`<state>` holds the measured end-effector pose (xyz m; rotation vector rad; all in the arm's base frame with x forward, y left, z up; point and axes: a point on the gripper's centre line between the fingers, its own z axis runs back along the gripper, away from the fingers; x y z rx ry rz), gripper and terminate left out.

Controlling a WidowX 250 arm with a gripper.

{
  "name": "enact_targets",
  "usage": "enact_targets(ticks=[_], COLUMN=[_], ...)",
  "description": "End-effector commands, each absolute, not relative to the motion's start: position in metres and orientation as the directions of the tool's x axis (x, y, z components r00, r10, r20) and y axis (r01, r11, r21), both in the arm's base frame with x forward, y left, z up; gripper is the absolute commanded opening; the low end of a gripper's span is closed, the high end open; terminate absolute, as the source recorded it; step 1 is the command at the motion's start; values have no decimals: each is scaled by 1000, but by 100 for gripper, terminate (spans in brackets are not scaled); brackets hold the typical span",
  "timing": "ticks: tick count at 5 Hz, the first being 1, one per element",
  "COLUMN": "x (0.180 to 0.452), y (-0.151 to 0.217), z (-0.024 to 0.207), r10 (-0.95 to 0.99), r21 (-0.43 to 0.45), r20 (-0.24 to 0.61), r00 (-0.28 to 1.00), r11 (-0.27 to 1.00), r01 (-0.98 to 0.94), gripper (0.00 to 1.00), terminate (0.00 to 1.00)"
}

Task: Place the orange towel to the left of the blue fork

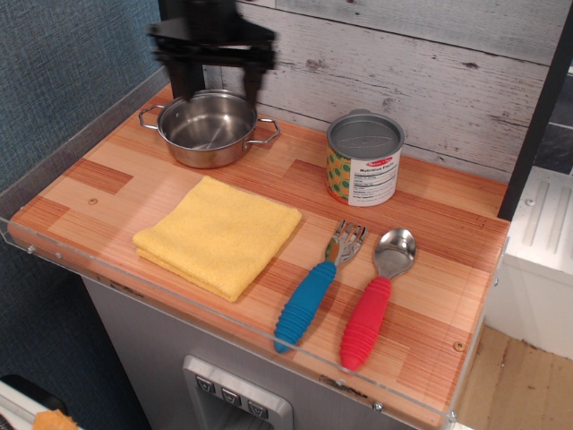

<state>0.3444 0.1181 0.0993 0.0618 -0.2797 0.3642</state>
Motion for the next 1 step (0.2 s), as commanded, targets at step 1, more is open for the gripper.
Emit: enact_targets(ticks=[1], x=[347], y=[141], z=[120], r10=[345], r21=[-16], r20=[322], r00=[881], r11=[933], r01=[-360], gripper=[100], terminate=[100])
